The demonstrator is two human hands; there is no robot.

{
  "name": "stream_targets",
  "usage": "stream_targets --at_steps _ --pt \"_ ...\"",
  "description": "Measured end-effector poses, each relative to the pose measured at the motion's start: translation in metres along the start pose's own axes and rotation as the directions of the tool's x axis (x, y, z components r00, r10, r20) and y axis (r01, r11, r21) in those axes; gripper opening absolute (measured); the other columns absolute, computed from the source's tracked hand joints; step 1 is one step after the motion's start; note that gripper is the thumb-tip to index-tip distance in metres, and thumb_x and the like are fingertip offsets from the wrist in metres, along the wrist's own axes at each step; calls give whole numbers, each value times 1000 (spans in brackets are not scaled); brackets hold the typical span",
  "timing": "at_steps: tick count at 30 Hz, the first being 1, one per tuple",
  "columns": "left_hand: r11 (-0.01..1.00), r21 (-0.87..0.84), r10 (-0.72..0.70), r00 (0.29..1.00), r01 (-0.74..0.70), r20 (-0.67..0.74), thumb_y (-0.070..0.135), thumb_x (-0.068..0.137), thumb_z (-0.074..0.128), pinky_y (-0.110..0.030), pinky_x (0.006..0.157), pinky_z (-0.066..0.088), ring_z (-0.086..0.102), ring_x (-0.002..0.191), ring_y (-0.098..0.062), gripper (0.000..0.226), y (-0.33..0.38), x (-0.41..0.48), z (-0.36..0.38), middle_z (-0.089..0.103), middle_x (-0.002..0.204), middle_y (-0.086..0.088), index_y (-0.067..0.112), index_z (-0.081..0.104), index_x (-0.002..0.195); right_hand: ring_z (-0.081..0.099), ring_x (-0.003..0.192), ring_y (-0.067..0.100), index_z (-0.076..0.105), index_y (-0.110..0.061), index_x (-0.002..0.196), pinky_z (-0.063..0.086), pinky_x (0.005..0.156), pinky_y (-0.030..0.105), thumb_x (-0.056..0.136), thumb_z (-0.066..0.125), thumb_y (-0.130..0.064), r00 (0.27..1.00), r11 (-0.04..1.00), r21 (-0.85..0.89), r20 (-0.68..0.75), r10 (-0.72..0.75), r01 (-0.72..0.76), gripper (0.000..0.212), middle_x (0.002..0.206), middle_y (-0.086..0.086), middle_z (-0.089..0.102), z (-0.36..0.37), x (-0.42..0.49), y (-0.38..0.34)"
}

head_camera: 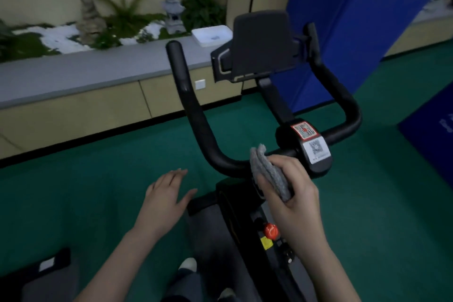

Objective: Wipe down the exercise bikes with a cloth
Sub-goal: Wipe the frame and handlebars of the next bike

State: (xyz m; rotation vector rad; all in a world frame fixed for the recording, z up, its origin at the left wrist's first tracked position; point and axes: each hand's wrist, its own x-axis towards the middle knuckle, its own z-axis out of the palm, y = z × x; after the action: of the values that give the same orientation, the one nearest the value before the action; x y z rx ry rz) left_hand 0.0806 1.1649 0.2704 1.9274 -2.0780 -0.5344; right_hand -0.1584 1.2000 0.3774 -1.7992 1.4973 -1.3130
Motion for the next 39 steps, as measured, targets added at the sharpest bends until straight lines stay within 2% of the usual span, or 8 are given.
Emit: stream_targets --at_steps 10,16,20,24,28,33,37,39 --pt "992 -115 -69 986 52 -155 53 93 38 -33 114 17 26 138 -12 63 -17 49 -48 33 150 5 22 27 147 58 94 5 65 -14 104 43 79 10 85 68 -6 995 999 18 93 -46 44 21 102 -6 59 58 78 -14" --pt "929 -370 -68 971 -22 -230 48 93 42 -27 112 26 36 132 -10 57 -18 95 -75 42 143 6 24 34 143 57 95 2 66 -11 105 39 81 7 85 67 -5 995 995 -52 63 -81 84 20 103 0 61 92 130 -22" --pt "789 -604 -100 947 -112 -306 41 93 48 -22 102 38 49 118 -3 48 -5 131 -99 54 131 7 24 44 138 57 96 2 66 -6 105 40 84 9 86 66 -5 986 983 -83 26 -164 165 19 105 4 60 118 166 -36" --pt "545 -823 -164 942 -162 -294 27 92 57 -4 82 40 56 98 10 36 8 160 -123 62 114 7 23 52 127 54 98 6 65 -3 108 41 87 12 87 64 -4 961 952 -136 1 -276 274 21 107 7 58 139 201 -55" --pt "319 -936 -178 960 -152 -216 14 89 62 -24 92 47 61 91 -5 24 16 176 -137 65 100 2 22 59 112 55 107 22 64 -4 114 44 91 28 86 59 0 927 887 -268 108 -360 376 28 113 12 57 150 245 -73" --pt "246 -960 -208 960 -136 -189 10 84 68 -17 82 49 60 80 -6 22 19 184 -140 63 90 4 25 61 99 57 100 23 67 -6 104 40 84 28 87 60 -4 798 858 -358 595 -95 369 19 103 11 65 159 300 -91" --pt "230 -965 -200 965 -124 -172 13 84 69 -15 81 50 61 83 -6 22 16 183 -139 65 95 1 25 62 100 53 84 23 63 4 100 38 74 31 86 54 0 742 954 -300 635 215 -20 17 91 18 62 164 321 -93" --pt "228 -966 -190 968 -120 -165 12 84 69 -15 81 50 62 86 -8 22 14 182 -140 66 98 -2 26 63 99 51 80 22 60 8 98 37 71 31 87 52 0 784 959 -230 559 268 -164 15 86 15 57 163 318 -86"
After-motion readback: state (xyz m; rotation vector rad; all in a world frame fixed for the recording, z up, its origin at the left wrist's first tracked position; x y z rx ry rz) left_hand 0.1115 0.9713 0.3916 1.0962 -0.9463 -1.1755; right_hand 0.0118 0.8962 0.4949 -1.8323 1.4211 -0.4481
